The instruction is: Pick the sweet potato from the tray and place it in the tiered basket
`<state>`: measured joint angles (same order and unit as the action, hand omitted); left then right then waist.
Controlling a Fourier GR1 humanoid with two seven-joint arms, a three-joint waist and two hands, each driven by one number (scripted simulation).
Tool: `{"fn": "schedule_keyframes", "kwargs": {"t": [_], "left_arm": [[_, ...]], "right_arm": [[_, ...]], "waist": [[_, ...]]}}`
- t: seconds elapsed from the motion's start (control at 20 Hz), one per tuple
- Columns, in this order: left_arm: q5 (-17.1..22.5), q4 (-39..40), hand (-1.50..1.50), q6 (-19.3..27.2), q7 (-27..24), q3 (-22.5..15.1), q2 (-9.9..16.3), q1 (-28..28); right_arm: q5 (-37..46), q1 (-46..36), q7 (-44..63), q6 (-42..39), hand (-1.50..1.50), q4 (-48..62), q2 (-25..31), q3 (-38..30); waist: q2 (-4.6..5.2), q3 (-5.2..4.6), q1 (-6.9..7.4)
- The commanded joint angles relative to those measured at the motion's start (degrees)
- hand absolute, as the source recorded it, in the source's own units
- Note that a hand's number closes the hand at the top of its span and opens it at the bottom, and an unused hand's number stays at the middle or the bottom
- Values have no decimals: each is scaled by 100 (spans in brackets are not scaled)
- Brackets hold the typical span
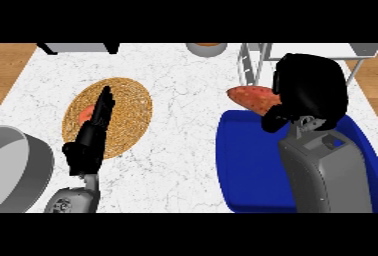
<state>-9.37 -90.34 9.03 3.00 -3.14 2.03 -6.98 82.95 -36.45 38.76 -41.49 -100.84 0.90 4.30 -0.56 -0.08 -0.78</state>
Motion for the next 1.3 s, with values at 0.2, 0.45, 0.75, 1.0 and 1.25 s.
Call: {"fn": "schedule_keyframes", "kwargs": {"t": [0.2, 0.45, 0.75, 1.0, 1.25], "left_arm": [[-64, 121, 0, 77, 92, -15, -68, -200], [-86, 171, 0, 42, 105, -38, -70, -425], [-68, -43, 0, -13, -42, -112, -83, 53], [4, 89, 0, -45, 120, 39, -26, -337], [94, 366, 0, -159, -165, 93, -6, -274]], "right_arm": [[-554, -1436, 322, -1281, 150, -474, 204, -1197], [-1329, -1962, 726, -257, 150, 124, -83, -1944], [-1235, -2381, 387, 215, 150, 1235, 467, -2006], [-1027, -2540, -119, 801, 150, 2358, 1223, -1950], [-939, -2318, -426, 1623, 150, 3076, 1372, -1812]], "waist": [[46, 6, 75], [65, 8, 146], [62, 6, 136], [72, 7, 139], [72, 6, 133]]}}
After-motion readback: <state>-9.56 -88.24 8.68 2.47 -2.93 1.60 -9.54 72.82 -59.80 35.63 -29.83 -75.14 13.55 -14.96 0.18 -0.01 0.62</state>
